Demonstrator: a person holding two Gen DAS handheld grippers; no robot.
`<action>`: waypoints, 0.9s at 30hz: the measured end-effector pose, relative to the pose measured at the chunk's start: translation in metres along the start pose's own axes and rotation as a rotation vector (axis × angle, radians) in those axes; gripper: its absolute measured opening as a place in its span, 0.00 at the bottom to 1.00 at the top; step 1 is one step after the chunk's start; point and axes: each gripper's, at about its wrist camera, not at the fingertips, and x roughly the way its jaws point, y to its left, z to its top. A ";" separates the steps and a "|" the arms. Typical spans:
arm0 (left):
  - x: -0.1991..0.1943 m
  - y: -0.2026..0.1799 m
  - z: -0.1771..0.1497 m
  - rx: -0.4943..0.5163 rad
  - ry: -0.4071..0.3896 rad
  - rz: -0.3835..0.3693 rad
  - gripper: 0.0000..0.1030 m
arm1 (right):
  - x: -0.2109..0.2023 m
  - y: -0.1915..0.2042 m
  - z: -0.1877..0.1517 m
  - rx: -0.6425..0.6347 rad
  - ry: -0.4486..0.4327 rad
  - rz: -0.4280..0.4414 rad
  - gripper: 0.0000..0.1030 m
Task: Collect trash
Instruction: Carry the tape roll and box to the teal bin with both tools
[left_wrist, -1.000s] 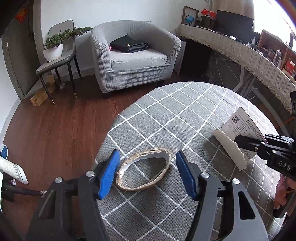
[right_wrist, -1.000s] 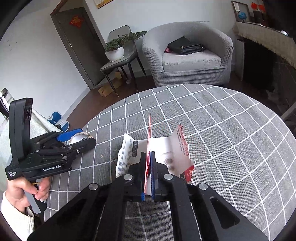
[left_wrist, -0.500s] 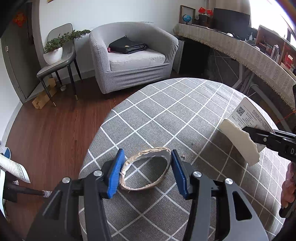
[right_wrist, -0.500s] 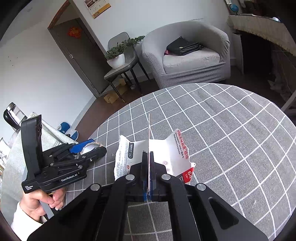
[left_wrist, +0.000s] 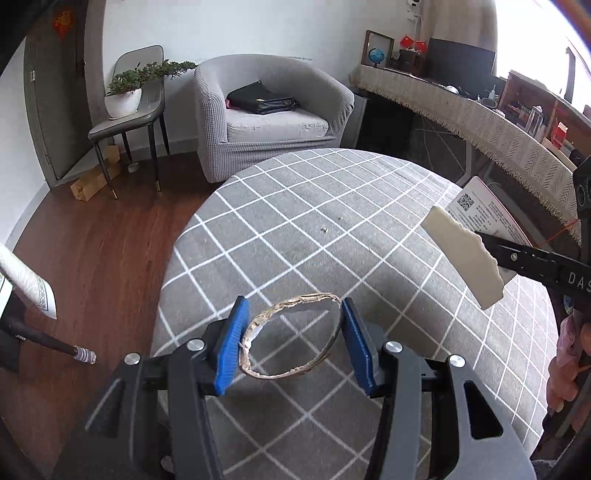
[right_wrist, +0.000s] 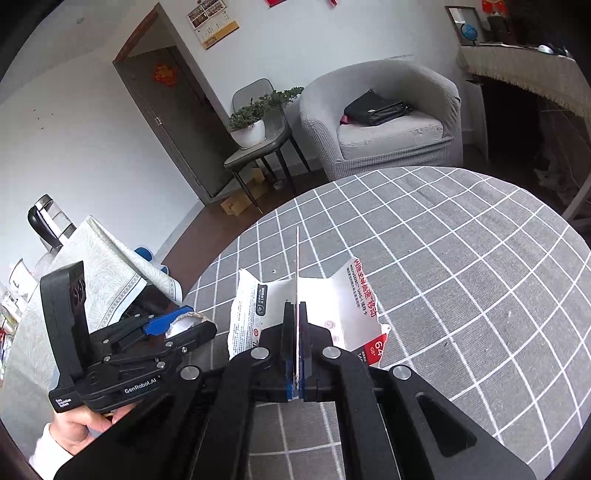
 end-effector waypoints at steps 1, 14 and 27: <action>-0.006 0.002 -0.006 -0.013 -0.006 0.003 0.52 | -0.001 0.005 -0.002 -0.003 -0.002 0.008 0.01; -0.079 0.047 -0.066 -0.105 -0.046 0.090 0.52 | 0.008 0.094 -0.038 -0.156 0.023 0.080 0.01; -0.115 0.133 -0.121 -0.249 -0.023 0.215 0.52 | 0.065 0.202 -0.066 -0.315 0.106 0.182 0.01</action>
